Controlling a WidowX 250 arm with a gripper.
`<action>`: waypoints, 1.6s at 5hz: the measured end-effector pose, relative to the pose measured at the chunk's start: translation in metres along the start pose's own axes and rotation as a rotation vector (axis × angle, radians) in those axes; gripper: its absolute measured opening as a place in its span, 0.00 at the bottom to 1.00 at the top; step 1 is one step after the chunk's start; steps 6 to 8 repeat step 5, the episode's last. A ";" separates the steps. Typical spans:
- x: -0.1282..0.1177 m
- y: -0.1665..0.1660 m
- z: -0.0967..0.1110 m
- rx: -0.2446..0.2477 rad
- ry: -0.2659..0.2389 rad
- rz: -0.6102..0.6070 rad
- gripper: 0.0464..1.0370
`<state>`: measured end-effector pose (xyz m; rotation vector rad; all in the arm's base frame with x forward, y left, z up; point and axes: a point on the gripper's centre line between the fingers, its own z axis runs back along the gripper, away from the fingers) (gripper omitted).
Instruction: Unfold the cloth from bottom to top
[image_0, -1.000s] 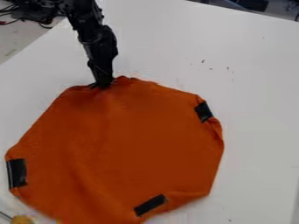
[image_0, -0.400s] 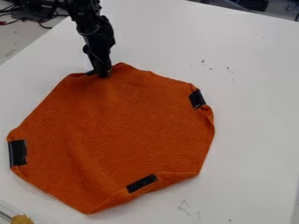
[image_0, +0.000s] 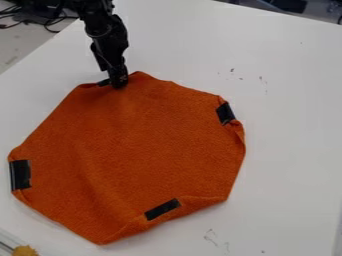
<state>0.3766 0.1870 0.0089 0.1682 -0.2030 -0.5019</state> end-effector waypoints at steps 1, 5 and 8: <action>0.004 0.011 0.002 0.011 0.013 -0.012 0.96; 0.052 -0.048 0.092 -0.106 0.124 0.189 0.96; 0.052 -0.048 0.092 -0.106 0.124 0.189 0.96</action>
